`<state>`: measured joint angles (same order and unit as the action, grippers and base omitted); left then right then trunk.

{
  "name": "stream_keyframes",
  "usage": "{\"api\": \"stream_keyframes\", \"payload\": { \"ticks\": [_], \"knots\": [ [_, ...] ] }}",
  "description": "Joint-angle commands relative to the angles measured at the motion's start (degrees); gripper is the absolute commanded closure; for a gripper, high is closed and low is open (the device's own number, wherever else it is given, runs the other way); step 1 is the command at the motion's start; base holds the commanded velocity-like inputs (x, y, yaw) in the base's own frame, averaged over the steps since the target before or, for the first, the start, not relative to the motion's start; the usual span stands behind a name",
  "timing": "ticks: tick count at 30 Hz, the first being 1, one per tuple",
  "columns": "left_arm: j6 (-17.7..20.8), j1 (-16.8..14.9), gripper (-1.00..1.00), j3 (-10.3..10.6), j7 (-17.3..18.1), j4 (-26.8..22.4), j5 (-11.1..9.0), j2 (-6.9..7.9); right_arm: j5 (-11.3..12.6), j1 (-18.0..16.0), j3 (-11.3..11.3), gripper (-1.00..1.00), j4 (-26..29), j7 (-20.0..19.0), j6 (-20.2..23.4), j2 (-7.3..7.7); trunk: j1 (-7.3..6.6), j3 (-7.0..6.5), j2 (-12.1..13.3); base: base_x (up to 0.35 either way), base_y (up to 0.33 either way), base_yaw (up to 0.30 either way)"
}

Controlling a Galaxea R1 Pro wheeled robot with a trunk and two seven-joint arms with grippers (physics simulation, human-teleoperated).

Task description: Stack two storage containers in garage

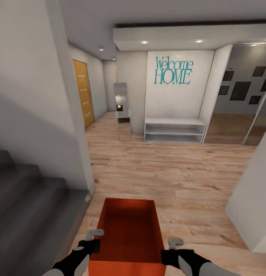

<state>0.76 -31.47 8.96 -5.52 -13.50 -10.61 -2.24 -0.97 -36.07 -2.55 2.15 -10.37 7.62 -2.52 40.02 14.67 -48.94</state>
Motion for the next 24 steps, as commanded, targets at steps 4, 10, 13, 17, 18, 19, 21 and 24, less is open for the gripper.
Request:
{"api": "stream_keyframes", "payload": {
  "ticks": [4, 10, 13, 17, 18, 19, 21, 24],
  "knots": [
    [0.1, 0.0, 1.00, 1.6, 1.5, 0.1, -1.3, 0.07, -0.2, 0.0, -1.1, 1.00, 3.6, 0.0, -1.6, 1.34, 0.04, 0.08, -0.1, 0.328, 0.000, 0.000],
    [0.1, 0.0, 1.00, 1.6, 1.5, 0.1, -1.3, 0.05, -0.2, 0.0, -1.1, 1.00, 3.6, 0.0, -1.6, 1.37, 0.04, 0.08, -0.1, 0.328, 0.000, 0.000],
    [0.1, 0.0, 1.00, 1.6, 1.5, 0.1, -1.3, 0.05, -0.2, 0.0, -1.1, 1.00, 3.6, 0.0, -1.6, 1.35, 0.04, 0.08, -0.1, 0.328, 0.000, 0.000],
    [0.1, 0.0, 1.00, 1.6, 1.5, 0.1, -1.3, 0.05, -0.2, 0.0, -1.1, 1.00, 3.6, 0.0, -1.6, 1.32, 0.04, 0.08, -0.1, 0.328, 0.000, 0.000],
    [0.1, 0.0, 1.00, 1.6, 1.5, 0.1, -1.3, 0.05, -0.2, 0.0, -1.1, 1.00, 3.6, 0.0, -1.6, 1.33, 0.04, 0.08, -0.1, 0.328, 0.000, 0.000],
    [0.1, 0.0, 1.00, 1.6, 1.5, 0.1, -1.3, 0.05, -0.2, 0.0, -1.1, 1.00, 3.6, 0.0, -1.6, 1.35, 0.04, 0.08, -0.1, 0.328, 0.000, 0.000],
    [0.1, 0.0, 1.00, 1.6, 1.5, 0.1, -1.3, 0.05, -0.2, 0.0, -1.1, 1.00, 3.6, 0.0, -1.6, 1.37, 0.04, 0.08, -0.1, 0.328, 0.000, 0.000],
    [0.1, 0.0, 1.00, 1.6, 1.5, 0.1, -1.3, 0.07, -0.2, 0.0, -1.1, 1.00, 3.6, 0.0, -1.6, 1.38, 0.04, 0.08, -0.1, 0.328, 0.000, 0.000]
  ]
}}
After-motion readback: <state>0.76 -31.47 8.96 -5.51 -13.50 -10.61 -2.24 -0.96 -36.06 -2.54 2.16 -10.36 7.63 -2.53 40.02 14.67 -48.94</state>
